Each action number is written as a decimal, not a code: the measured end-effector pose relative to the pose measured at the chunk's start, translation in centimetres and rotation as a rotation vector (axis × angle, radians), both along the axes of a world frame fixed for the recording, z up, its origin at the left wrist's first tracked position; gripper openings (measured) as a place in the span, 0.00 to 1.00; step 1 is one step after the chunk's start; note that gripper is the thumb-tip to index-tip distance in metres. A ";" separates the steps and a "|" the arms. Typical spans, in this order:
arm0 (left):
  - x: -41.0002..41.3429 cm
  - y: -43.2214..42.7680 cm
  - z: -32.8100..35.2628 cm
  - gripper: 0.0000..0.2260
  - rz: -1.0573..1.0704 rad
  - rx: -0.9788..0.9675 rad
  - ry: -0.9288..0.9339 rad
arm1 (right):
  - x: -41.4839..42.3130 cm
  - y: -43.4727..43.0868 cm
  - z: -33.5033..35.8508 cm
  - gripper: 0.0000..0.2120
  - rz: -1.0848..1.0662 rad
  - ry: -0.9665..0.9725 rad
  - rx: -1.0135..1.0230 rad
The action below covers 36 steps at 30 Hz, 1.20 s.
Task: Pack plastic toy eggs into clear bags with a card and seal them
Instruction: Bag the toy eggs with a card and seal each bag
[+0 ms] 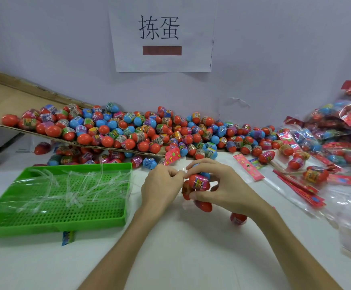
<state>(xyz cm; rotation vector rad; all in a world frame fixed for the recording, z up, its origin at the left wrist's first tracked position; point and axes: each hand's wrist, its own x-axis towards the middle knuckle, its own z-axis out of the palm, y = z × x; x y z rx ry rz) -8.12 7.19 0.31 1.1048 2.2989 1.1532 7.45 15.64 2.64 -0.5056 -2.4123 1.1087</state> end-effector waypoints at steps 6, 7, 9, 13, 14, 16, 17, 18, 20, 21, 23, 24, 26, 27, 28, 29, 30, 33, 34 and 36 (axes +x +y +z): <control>0.1 0.1 -0.1 0.22 -0.021 0.028 -0.070 | -0.6 0.0 -0.7 0.17 -0.208 0.140 0.159; 0.1 0.1 -0.1 0.23 -0.030 0.027 -0.099 | -0.6 0.1 -0.7 0.17 -0.239 0.162 0.170; 0.1 0.2 -0.1 0.24 -0.058 0.033 -0.168 | -0.6 0.1 -0.5 0.18 -0.259 0.171 0.152; 0.2 0.1 0.8 0.20 -0.119 0.108 -0.387 | -0.7 -0.2 -0.5 0.19 -0.282 0.256 0.091; 0.3 0.1 1.1 0.22 -0.129 0.098 -0.440 | -0.8 -0.3 -0.5 0.19 -0.288 0.281 0.095; 0.6 0.1 1.5 0.26 -0.136 0.031 -0.529 | -0.9 -0.5 -0.5 0.18 -0.290 0.309 0.111; 0.7 0.1 1.7 0.27 -0.136 0.000 -0.568 | -0.9 -0.5 -0.5 0.18 -0.289 0.314 0.121; 0.9 0.1 1.9 0.27 -0.134 -0.018 -0.605 | -0.9 -0.5 -0.5 0.18 -0.291 0.314 0.134; 1.0 0.0 2.0 0.23 -0.120 -0.032 -0.653 | -0.9 -0.4 -0.5 0.18 -0.296 0.300 0.149; 1.0 0.0 1.9 0.20 -0.108 -0.029 -0.666 | -0.8 -0.3 -0.6 0.17 -0.294 0.287 0.146; 0.9 0.0 1.8 0.20 -0.083 -0.025 -0.676 | -0.8 -0.3 -0.6 0.16 -0.273 0.267 0.122; 0.9 0.0 1.8 0.21 -0.073 -0.024 -0.676 | -0.8 -0.3 -0.5 0.16 -0.258 0.271 0.102; 0.7 0.1 1.7 0.25 -0.053 -0.006 -0.679 | -0.8 -0.4 -0.5 0.18 -0.238 0.291 0.065; 0.6 0.1 1.6 0.27 -0.041 0.011 -0.685 | -0.8 -0.4 -0.4 0.18 -0.236 0.298 0.050; 0.5 0.1 1.6 0.29 -0.031 0.029 -0.694 | -0.8 -0.4 -0.4 0.17 -0.238 0.306 0.033; 0.4 0.1 1.5 0.30 -0.024 0.045 -0.704 | -0.8 -0.4 -0.4 0.17 -0.238 0.317 0.011; 0.3 0.2 1.5 0.30 -0.016 0.057 -0.714 | -0.7 -0.4 -0.4 0.17 -0.236 0.330 -0.017; 0.1 0.1 1.5 0.28 0.003 0.075 -0.742 | -0.6 -0.4 -0.2 0.14 -0.223 0.385 -0.080; 0.0 0.1 1.4 0.28 0.006 0.080 -0.754 | -0.6 -0.4 -0.1 0.12 -0.223 0.396 -0.079; 0.0 0.2 1.4 0.27 0.007 0.090 -0.773 | -0.6 -0.5 0.0 0.13 -0.220 0.380 -0.079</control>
